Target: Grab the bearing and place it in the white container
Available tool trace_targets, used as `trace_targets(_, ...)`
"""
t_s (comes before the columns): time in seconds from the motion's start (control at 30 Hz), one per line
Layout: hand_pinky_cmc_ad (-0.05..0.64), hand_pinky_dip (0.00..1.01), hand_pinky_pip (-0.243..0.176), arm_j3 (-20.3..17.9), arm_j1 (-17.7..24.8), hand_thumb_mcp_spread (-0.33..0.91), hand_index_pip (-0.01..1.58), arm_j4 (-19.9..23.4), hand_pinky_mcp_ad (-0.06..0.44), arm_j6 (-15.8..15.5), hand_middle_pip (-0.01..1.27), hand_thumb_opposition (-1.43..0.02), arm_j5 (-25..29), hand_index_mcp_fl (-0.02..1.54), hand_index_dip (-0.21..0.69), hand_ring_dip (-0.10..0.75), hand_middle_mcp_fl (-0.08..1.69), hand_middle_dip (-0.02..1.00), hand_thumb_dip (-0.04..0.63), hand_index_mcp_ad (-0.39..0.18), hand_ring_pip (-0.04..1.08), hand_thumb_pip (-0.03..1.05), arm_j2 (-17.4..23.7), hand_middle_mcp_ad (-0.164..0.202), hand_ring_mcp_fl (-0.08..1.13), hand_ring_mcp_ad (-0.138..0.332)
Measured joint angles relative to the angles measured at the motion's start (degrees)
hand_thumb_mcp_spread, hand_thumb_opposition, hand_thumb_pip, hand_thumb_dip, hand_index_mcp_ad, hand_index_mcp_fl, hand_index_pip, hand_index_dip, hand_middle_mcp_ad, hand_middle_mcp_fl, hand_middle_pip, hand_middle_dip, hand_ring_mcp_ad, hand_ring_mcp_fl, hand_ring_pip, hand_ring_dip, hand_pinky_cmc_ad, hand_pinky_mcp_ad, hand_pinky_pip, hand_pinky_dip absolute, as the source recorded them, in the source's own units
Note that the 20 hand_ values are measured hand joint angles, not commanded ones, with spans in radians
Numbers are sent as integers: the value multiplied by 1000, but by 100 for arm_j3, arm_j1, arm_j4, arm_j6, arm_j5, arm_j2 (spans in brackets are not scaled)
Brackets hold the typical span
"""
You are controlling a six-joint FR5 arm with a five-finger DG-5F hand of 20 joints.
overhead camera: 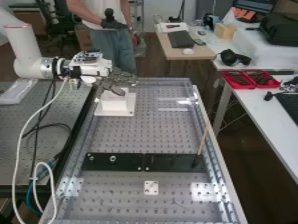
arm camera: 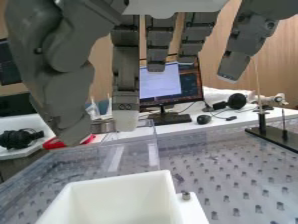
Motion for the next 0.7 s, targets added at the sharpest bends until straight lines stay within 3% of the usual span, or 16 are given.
trace_targets(0.5, 346, 363, -30, -47, 236, 368, 1536, 88, 286, 435, 126, -785, 444, 323, 47, 115, 68, 260, 237, -73, 91, 593, -565, 12, 0, 80)
trace_targets(0.57, 346, 368, -30, -1, 234, 374, 1525, -5, 286, 489, 126, -799, 430, 262, 47, 115, 72, 260, 237, -87, 91, 611, -576, 12, 0, 80)
trace_targets(0.7, 346, 400, -30, 70, 218, 353, 1328, -147, 290, 591, 126, -796, 406, 56, 16, 115, 16, 260, 236, -119, 93, 653, -540, 10, 0, 80)
